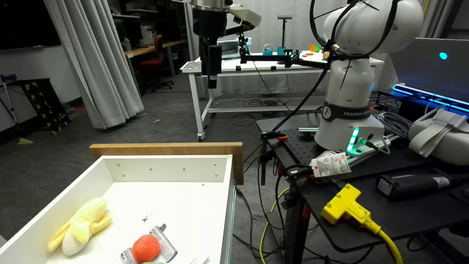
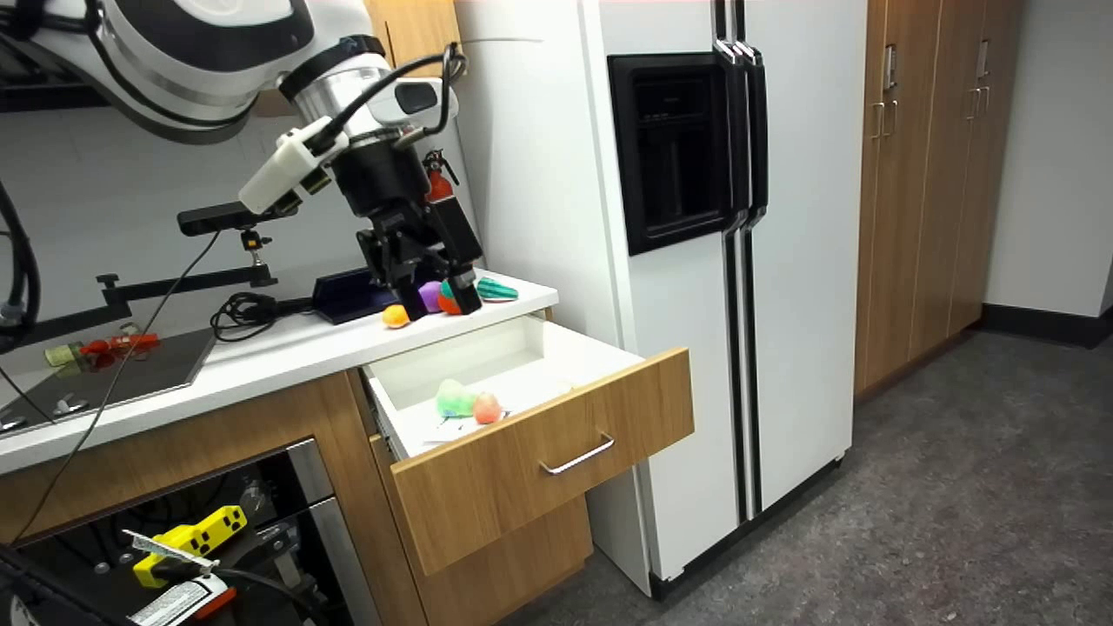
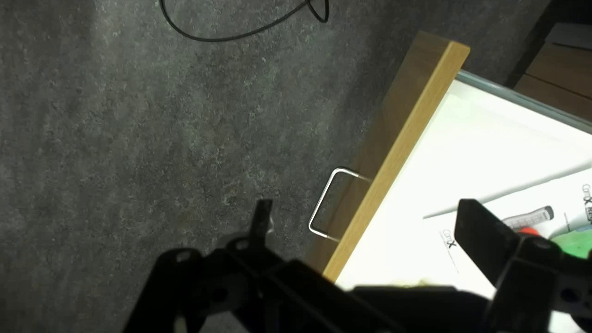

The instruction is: Push the drawer closed

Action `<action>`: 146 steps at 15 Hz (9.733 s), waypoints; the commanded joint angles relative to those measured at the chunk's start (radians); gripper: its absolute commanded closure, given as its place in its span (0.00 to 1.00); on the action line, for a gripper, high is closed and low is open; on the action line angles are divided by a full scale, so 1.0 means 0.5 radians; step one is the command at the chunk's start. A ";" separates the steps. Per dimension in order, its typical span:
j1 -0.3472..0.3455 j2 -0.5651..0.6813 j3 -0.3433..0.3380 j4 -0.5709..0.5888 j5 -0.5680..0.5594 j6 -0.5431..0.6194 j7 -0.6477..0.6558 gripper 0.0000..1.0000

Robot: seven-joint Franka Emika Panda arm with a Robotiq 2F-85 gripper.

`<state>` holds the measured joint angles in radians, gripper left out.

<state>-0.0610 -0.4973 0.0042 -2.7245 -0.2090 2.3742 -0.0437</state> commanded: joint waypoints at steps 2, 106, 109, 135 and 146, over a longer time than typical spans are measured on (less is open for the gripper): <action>-0.094 0.455 -0.028 0.155 -0.062 0.443 0.082 0.00; -0.535 1.796 1.049 1.490 1.075 0.479 -1.239 1.00; -0.516 1.537 1.042 1.350 1.335 0.481 -1.366 1.00; 0.277 0.734 0.163 0.818 2.083 0.308 -1.936 0.00; 0.286 0.803 0.164 0.854 1.997 0.369 -1.850 0.00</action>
<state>0.0605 -0.0954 0.1072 -2.2981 0.7954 2.5584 -0.9743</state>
